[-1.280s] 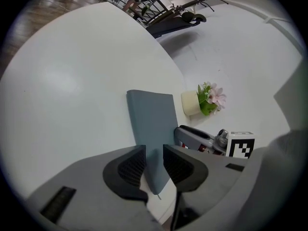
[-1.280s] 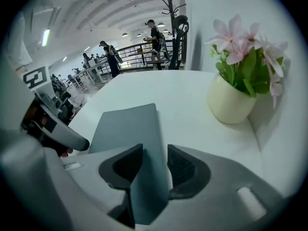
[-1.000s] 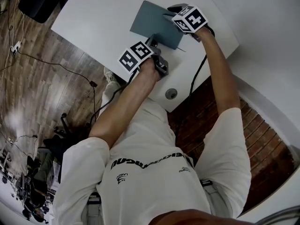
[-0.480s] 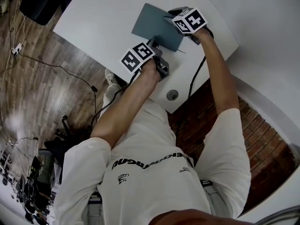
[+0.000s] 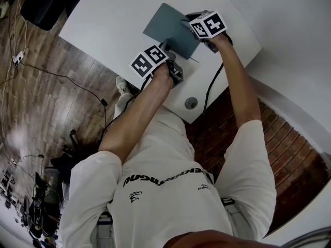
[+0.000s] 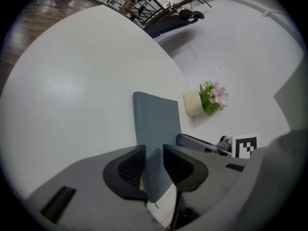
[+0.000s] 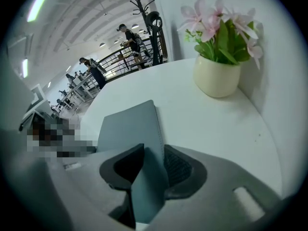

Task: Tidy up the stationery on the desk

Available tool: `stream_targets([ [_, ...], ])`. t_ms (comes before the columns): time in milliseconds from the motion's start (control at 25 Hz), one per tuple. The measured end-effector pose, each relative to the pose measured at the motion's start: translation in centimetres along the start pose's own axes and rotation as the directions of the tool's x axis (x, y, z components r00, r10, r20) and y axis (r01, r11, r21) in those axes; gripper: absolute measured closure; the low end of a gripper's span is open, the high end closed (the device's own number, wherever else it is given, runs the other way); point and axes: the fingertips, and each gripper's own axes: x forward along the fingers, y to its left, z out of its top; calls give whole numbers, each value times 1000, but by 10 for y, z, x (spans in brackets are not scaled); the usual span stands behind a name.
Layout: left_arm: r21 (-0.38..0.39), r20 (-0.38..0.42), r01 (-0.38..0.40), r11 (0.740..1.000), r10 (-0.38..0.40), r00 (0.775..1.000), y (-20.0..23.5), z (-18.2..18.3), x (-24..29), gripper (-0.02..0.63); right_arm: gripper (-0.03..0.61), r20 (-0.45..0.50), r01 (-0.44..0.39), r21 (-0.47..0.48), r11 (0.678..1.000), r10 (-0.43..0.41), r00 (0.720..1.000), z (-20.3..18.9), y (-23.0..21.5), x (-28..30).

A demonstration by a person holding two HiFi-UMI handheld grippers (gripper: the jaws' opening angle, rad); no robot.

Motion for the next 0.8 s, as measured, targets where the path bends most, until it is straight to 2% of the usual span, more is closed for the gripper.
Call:
stream_targets([
  [200, 63, -9, -15, 998, 16, 1000, 4, 8, -6, 505, 446, 14, 16, 65, 998, -17, 1000, -5, 6, -1],
  [440, 186, -35, -35, 982, 42, 999, 15, 15, -7, 505, 446, 35, 43, 149, 988, -49, 998, -15, 15, 4],
  [640, 344, -74, -40, 938, 70, 995, 11, 14, -16, 505, 446, 46, 66, 239, 969, -79, 996, -24, 23, -6],
  [800, 434, -79, -58, 899, 102, 992, 15, 15, -18, 506, 446, 55, 97, 275, 956, -117, 992, -32, 29, -7],
])
